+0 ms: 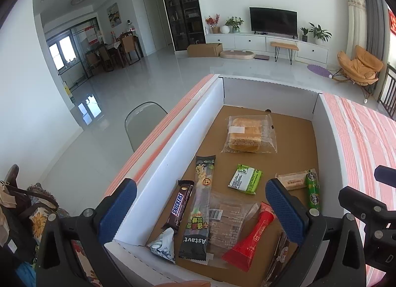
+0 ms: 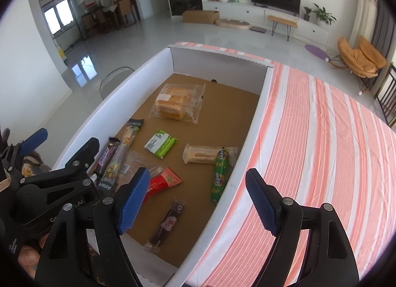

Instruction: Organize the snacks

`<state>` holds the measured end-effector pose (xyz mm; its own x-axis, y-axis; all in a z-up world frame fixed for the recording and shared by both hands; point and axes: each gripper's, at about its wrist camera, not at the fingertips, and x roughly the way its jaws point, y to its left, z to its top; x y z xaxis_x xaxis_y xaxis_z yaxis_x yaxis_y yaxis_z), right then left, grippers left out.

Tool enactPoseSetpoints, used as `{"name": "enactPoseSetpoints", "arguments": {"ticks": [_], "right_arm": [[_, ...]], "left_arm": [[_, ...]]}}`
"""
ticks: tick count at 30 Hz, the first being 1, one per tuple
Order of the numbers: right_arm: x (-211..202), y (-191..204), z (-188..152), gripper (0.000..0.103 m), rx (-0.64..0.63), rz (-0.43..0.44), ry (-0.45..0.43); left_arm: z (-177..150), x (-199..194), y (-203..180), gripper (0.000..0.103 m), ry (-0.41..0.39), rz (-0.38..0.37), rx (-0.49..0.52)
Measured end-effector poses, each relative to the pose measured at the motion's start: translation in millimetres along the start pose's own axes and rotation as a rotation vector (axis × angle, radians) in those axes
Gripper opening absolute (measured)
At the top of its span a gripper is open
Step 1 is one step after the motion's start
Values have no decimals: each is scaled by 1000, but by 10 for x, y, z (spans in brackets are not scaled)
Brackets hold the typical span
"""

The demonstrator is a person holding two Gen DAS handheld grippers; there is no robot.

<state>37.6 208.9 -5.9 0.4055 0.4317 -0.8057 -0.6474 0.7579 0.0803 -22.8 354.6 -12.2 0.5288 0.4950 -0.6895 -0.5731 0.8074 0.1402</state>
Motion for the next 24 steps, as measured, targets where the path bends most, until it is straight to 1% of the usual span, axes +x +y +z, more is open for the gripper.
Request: {"name": "enactPoseSetpoints", "arguments": {"ticks": [24], "right_arm": [[15,65,-10,83,-22,-6,13]], "left_arm": [[1,35,20,103,3,5,0]]}}
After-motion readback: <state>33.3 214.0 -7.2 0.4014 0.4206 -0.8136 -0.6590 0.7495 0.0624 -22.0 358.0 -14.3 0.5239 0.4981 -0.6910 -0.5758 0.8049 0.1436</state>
